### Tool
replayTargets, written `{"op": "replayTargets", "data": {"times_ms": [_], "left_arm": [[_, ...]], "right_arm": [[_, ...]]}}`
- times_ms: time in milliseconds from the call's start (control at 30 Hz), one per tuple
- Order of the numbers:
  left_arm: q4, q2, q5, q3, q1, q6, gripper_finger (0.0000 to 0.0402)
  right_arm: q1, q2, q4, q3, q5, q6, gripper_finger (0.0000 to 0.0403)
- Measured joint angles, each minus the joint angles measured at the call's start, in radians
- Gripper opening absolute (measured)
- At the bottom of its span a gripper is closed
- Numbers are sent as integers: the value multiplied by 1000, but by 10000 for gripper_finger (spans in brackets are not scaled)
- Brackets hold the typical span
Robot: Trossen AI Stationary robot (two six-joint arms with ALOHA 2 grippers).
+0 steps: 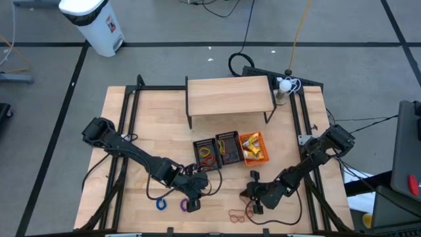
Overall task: Pick & Place Office Desk Supplies
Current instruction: Put the orange rubber band into the right black bin
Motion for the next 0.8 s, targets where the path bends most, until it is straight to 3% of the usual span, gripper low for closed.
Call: {"op": "replayTargets", "data": {"times_ms": [233,800], "left_arm": [[1,0,0,0,0,2,124],[6,1,-6,0,0,6,124]], "right_arm": [[2,-105,15,-6,30,-72,0],[-9,-528,99,-1,210,-364,0]]}}
